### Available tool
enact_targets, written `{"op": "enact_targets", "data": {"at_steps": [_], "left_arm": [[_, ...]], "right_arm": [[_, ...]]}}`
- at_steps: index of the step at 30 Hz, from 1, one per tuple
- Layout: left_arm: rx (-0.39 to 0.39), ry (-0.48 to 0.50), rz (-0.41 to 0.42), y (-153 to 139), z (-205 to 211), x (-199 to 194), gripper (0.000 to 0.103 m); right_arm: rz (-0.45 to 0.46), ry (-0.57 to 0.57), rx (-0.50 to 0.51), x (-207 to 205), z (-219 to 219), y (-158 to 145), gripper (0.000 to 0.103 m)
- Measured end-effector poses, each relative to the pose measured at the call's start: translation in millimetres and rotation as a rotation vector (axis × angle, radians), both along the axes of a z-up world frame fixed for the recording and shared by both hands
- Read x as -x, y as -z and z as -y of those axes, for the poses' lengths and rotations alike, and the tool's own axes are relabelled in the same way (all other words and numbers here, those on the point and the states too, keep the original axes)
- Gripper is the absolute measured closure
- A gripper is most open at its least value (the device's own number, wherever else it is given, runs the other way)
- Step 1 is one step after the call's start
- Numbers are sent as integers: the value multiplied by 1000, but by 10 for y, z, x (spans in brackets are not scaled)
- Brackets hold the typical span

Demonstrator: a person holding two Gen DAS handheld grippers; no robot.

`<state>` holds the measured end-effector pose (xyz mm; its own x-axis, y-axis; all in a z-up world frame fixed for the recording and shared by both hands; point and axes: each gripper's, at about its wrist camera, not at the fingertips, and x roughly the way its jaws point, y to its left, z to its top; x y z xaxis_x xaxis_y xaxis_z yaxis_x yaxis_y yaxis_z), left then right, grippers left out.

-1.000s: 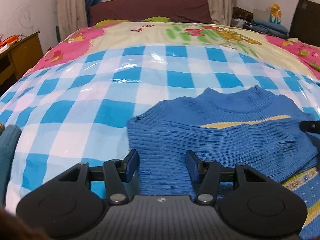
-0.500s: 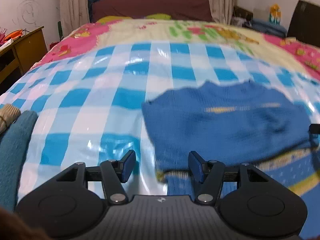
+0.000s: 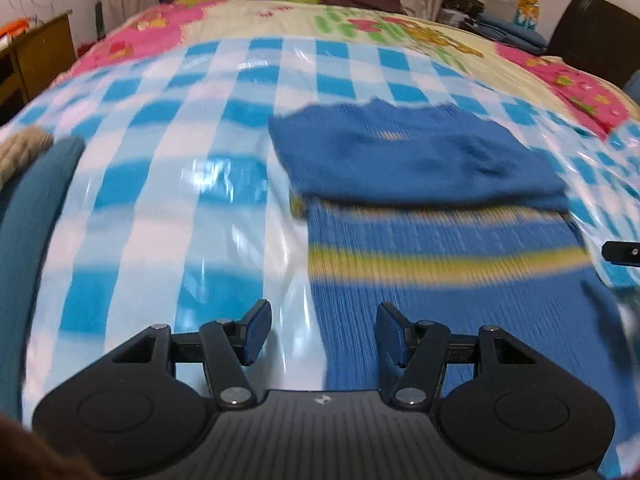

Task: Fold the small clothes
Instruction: 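Move both grippers to the yellow-striped hem edge of the sweater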

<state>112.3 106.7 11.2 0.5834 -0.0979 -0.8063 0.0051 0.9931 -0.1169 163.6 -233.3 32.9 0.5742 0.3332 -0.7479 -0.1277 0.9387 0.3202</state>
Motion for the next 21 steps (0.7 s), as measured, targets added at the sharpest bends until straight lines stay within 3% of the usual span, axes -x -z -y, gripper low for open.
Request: {"op": "enact_targets", "data": {"at_steps": [10, 21], "left_arm": [[78, 23, -106, -2, -13, 760, 40], [110, 26, -168, 150, 54, 899, 40]], "right_arm": [[-166, -6, -34, 965, 340, -5, 62], [-284, -25, -35, 1255, 363, 254, 61]]}}
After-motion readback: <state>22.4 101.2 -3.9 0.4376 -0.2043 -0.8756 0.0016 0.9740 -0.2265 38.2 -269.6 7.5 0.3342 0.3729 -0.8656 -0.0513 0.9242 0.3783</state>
